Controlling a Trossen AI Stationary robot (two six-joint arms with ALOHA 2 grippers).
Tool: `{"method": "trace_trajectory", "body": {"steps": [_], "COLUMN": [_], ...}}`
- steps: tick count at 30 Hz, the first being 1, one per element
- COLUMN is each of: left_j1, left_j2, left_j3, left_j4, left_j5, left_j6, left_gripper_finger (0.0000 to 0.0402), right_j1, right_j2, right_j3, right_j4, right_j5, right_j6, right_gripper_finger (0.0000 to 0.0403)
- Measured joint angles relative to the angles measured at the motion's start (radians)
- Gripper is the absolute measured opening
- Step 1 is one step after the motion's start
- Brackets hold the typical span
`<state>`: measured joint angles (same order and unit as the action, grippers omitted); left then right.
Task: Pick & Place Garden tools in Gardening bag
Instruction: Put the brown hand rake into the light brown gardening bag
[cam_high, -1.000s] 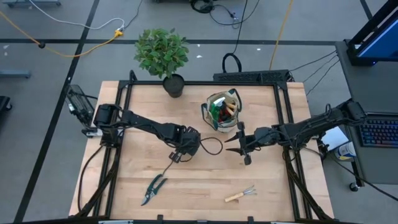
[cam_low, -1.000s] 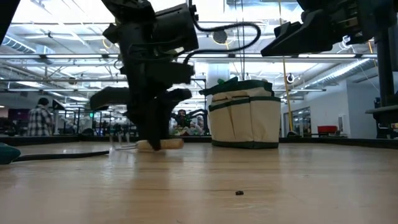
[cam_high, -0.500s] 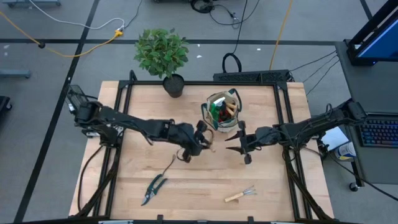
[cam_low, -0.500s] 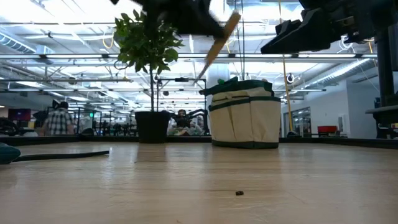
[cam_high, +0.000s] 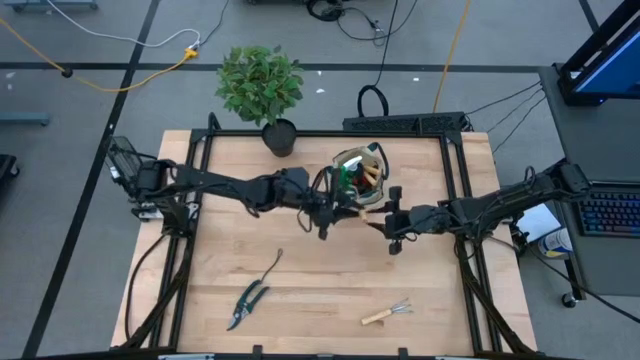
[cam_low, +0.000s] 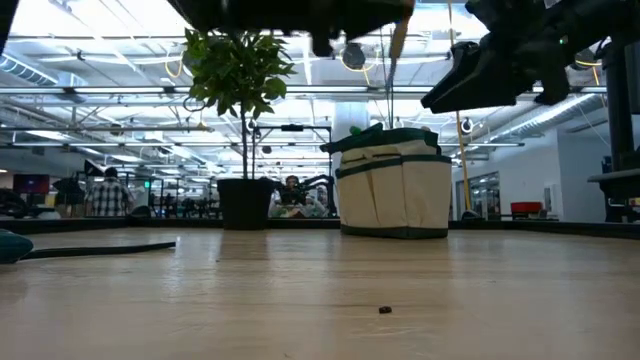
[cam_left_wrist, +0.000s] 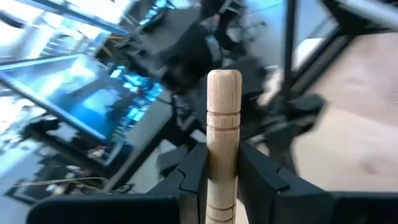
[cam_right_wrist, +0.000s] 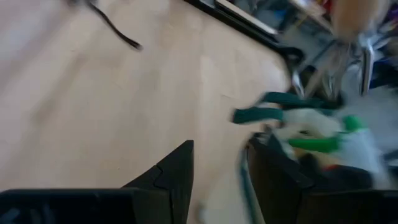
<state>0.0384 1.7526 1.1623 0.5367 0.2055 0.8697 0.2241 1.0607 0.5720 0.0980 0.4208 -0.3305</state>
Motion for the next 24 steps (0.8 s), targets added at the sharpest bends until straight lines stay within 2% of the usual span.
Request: {"method": "trace_trajectory", "body": {"steps": [5,11,16,18,22,24], "left_j1": [0.06,0.112,0.135,0.142,0.152,0.157], "left_j2": [0.072,0.114,0.121,0.124,0.124,0.124], "left_j3": [0.0,0.0,0.0,0.0,0.0,0.0], "left_j4": [0.101,0.111,0.051,0.02,-0.042,-0.049], "left_j5": [0.046,0.06,0.06,0.059,0.06,0.06], "left_j6": [-0.034,-0.114,-0.135,-0.141,-0.135,-0.12], "left_gripper_finger": [0.0067,0.0067,0.0067,0.0067,0.0067,0.0067], "right_j1": [-0.023,-0.099,-0.16,-0.187,-0.236,-0.256], "right_j2": [0.0,0.0,0.0,0.0,0.001,0.009], "right_j3": [0.0,0.0,0.0,0.0,0.0,0.0], "right_j4": [0.0,0.0,-0.006,-0.006,-0.006,-0.005], "right_j5": [0.158,0.153,0.147,0.084,-0.133,-0.179], "right_j6": [-0.128,-0.179,-0.179,-0.186,-0.212,-0.218], "right_gripper_finger": [0.0139,0.0139,0.0139,0.0139,0.0139,0.0139]}}
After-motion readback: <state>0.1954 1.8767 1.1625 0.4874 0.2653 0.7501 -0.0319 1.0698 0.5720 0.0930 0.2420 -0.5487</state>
